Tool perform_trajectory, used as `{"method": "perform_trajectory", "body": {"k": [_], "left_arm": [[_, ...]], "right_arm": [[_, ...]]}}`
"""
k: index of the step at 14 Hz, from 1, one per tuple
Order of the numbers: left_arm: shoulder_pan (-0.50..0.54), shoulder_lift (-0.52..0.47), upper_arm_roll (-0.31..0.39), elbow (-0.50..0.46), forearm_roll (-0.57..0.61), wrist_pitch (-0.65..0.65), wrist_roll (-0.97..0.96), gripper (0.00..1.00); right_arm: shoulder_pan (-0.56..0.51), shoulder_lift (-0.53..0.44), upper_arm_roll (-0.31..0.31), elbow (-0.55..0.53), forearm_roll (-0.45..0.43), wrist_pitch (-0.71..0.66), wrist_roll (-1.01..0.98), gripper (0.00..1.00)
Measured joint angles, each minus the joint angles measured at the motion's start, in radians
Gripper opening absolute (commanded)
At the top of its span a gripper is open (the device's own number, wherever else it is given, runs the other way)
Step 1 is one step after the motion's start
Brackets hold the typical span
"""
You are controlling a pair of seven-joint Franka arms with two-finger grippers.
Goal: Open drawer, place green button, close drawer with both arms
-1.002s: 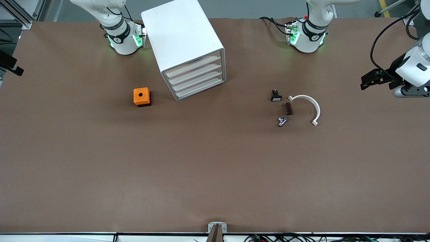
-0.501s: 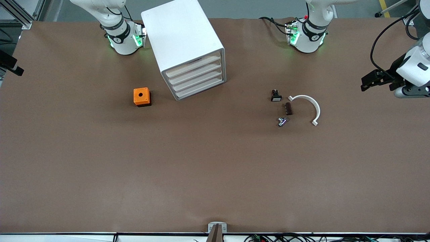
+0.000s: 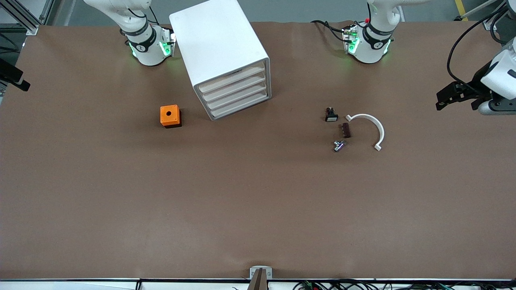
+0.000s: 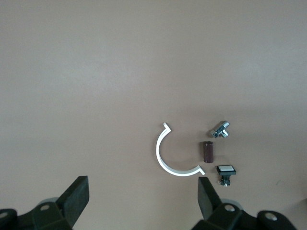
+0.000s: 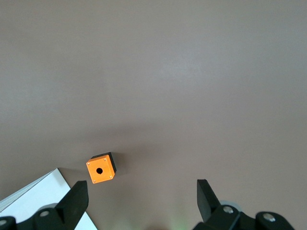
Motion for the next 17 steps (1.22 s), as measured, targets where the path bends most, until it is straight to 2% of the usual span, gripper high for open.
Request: {"method": "perform_trajectory", "body": {"k": [9,17], "left_arm": [[0.005,0.019,0.001,0.111,-0.001,0.000,-0.002,1.00],[0.003,0.026,-0.004,0.140,-0.003,-0.001,-0.074,1.00]], "right_arm": [[0.000,0.000,0.000,0.000,0.000,0.003,0.000,1.00],[0.000,0.000,0.000,0.000,0.000,0.005,0.000,1.00]]}}
